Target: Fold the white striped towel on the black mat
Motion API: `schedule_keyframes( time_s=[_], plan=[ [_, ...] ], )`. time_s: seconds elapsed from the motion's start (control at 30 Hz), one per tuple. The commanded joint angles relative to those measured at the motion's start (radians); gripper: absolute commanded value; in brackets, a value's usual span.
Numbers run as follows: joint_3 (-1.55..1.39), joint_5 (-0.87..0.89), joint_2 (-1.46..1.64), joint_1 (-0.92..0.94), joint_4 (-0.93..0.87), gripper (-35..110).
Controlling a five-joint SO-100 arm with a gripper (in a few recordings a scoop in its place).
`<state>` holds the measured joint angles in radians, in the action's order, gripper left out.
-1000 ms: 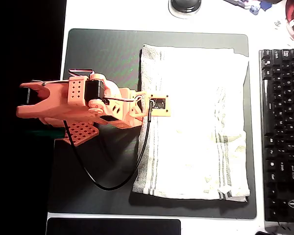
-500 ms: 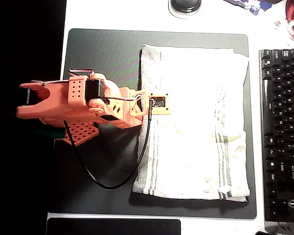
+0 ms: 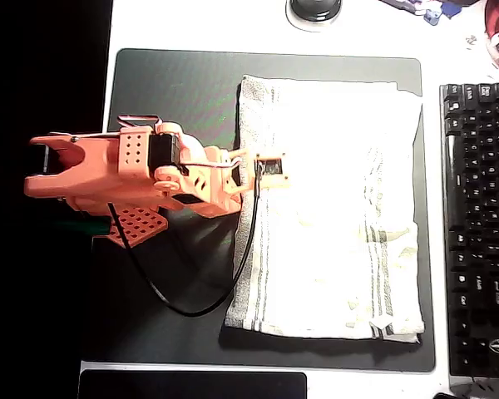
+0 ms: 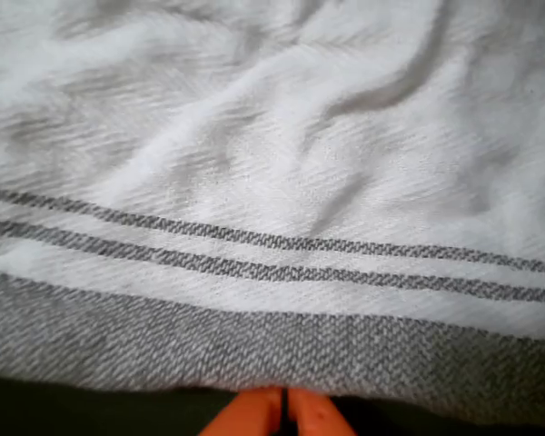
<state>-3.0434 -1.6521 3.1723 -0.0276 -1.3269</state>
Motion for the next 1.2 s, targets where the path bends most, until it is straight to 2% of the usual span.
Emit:
schedule_keyframes(
  time_s=[0.0, 0.2, 0.53, 0.83, 1.17],
  plan=[
    [0.091, -0.02, -0.046, -0.021, -0.008, 0],
    [0.336, 0.015, -0.293, -0.092, 0.0, 0],
    [0.933, 0.166, -0.916, -0.238, -0.064, 0],
    [1.35, 0.285, -1.261, -0.413, -0.147, 0],
    [1.755, 0.259, -1.697, -0.557, -0.287, 0]
  ],
)
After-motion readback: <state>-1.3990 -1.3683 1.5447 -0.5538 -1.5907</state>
